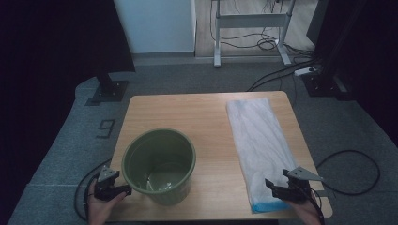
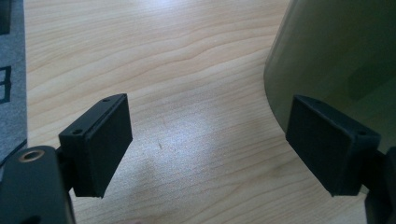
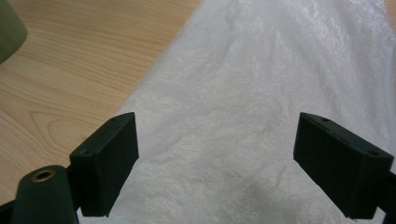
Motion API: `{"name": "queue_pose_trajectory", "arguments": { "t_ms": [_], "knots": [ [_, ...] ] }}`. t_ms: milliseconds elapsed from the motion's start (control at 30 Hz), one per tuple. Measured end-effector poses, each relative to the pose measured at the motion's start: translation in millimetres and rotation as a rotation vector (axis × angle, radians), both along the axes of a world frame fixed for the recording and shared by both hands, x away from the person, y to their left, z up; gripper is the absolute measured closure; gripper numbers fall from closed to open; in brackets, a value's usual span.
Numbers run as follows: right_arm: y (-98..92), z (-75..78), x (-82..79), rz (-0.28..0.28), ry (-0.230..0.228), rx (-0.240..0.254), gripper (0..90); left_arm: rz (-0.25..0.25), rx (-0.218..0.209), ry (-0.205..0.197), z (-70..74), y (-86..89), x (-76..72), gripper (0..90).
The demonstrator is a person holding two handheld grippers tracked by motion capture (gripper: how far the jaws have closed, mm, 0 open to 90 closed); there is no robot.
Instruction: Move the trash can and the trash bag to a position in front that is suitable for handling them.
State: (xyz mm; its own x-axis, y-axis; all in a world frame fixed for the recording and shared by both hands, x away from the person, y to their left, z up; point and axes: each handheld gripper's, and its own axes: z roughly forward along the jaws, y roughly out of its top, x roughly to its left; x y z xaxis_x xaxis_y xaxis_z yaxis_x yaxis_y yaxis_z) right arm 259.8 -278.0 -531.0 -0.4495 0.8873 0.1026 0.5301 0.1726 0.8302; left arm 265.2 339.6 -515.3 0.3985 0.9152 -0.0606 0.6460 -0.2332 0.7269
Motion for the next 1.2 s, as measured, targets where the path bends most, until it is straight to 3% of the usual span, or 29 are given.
{"name": "queue_pose_trajectory", "arguments": {
  "t_ms": [167, 333, 433, 467, 567, 767, 867, 1200],
  "knots": [
    [-3.0, -0.2, 1.9, -0.012, 0.0, 0.003, 13.6, -0.024, 0.013, 0.007, 3.8, -1.5, -6.1, 14.0],
    [-5.6, 1.2, 0.8, -0.019, -0.006, 0.008, 13.7, -0.081, 0.009, -0.017, 12.7, -1.5, -27.7, 11.4],
    [-8.0, 2.6, -1.9, -0.026, -0.012, 0.019, 13.8, -0.149, -0.004, -0.032, 12.1, 2.0, -41.9, 11.3],
    [-8.6, 2.5, -2.2, -0.03, -0.013, 0.02, 13.8, -0.195, -0.015, -0.041, 10.9, 2.3, -46.5, 11.2],
    [-11.0, 2.1, -2.3, -0.039, -0.008, 0.024, 13.8, -0.281, -0.032, -0.045, 10.9, -2.8, -50.6, 11.0],
    [-11.3, 1.1, 0.6, -0.052, 0.006, 0.013, 13.7, -0.425, -0.056, -0.073, 15.7, -27.7, -39.0, 10.3],
    [-12.6, 1.0, 1.0, -0.056, 0.011, 0.017, 13.8, -0.491, -0.047, -0.045, 12.1, -42.8, -26.2, 5.4],
    [-15.8, 1.6, 1.4, -0.049, 0.011, 0.025, 13.7, -0.541, -0.048, -0.022, 8.4, -66.0, -2.5, 7.6]
  ]
}}
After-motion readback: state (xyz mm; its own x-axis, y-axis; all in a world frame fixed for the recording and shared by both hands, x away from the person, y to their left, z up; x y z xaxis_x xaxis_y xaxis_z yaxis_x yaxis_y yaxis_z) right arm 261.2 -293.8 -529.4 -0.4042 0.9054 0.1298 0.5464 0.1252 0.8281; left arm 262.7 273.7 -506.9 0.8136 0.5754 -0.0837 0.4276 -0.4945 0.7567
